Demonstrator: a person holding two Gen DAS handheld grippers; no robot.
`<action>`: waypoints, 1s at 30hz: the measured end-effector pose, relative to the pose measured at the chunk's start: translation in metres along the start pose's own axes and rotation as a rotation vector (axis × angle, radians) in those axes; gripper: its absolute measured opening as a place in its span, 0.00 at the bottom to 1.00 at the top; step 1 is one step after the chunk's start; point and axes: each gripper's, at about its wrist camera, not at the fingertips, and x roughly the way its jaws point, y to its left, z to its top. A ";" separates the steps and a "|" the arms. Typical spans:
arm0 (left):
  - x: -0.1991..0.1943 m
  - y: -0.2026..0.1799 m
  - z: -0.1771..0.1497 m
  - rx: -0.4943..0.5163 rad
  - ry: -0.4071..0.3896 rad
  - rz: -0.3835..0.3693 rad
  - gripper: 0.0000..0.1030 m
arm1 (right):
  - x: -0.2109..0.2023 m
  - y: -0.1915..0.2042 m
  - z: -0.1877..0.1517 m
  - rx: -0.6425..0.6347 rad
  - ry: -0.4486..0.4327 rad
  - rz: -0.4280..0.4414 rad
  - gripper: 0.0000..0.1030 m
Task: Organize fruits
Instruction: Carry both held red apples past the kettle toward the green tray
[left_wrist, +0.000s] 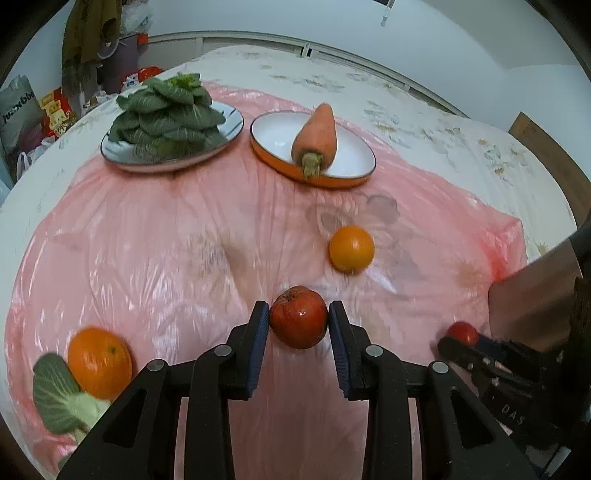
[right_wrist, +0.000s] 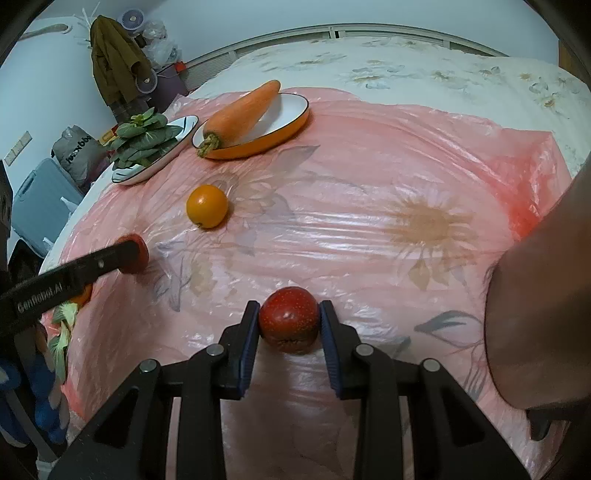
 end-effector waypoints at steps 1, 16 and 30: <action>-0.001 0.000 -0.002 0.002 0.003 0.001 0.27 | -0.001 0.001 -0.001 0.000 0.000 0.002 0.49; -0.024 -0.027 -0.032 0.087 0.050 0.011 0.27 | -0.031 0.004 -0.040 0.046 0.024 0.011 0.49; -0.040 -0.067 -0.058 0.188 0.081 -0.002 0.27 | -0.069 -0.009 -0.081 0.107 0.031 0.006 0.49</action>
